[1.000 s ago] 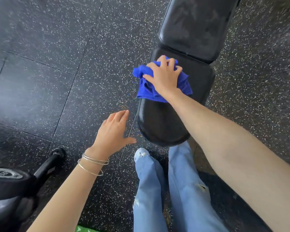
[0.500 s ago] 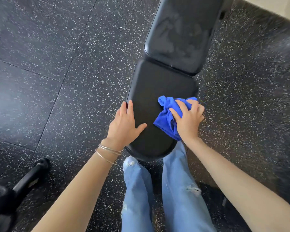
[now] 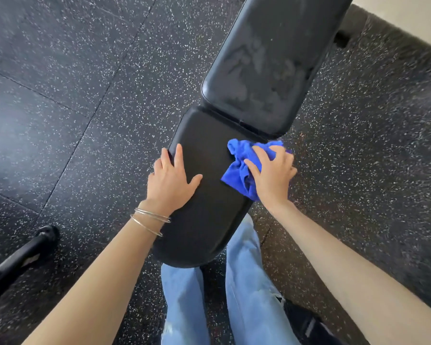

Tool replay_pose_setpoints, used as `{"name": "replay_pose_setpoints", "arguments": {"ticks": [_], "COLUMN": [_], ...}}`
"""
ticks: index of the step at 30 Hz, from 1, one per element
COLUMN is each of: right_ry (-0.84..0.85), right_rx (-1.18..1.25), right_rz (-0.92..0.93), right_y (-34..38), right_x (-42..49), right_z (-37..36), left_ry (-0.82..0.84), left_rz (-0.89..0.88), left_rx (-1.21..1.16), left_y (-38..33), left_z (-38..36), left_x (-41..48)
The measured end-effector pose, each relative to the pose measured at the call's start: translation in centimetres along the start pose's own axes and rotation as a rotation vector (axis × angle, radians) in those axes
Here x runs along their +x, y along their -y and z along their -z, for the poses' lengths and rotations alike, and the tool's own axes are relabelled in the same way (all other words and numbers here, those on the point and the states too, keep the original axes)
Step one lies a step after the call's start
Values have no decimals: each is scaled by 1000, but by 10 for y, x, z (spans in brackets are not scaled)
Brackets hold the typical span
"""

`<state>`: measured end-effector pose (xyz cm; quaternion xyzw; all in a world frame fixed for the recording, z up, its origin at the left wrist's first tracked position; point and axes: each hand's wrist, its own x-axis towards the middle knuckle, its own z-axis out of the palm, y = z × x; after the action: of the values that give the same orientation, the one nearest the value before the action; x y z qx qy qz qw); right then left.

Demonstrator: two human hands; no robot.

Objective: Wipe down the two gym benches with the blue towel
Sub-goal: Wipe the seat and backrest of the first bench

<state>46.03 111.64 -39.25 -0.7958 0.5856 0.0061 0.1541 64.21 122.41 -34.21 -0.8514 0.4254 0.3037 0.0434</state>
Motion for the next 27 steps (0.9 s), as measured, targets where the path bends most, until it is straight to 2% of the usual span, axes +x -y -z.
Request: {"name": "replay_pose_setpoints", "arguments": {"ticks": [4,6,9,14,17,19,23,25,27], "right_ry": [102,-2,-163,-129,-203,-261,-255,-258,-252], "right_rx": [105,93,37,-107,-218,-241,-265,-249,-188], "right_rz": [265,331,333,589,718,825,1106,1115,1017], "right_y": [-29,-39,-43,-20,11,37,56,51,47], "right_x": [11,38,96,153,171,191,231,233,229], "right_z": [17,29,42,0,-26,-28,-23,-24,-27], "left_ry": [-12,-1,-8,-11,-25,-36,-55,-66,-57], "left_rz": [63,90,113,152,163,153,129,106,72], "left_rx": [-7,-16,-26,-44,-69,-71,-49,-36,-34], "left_y": [-20,-28,-40,-53,-55,-54,-52,-53,-52], "left_z": [7,10,15,14,11,9,8,9,13], "left_x": [22,34,53,79,90,94,100,103,105]}}
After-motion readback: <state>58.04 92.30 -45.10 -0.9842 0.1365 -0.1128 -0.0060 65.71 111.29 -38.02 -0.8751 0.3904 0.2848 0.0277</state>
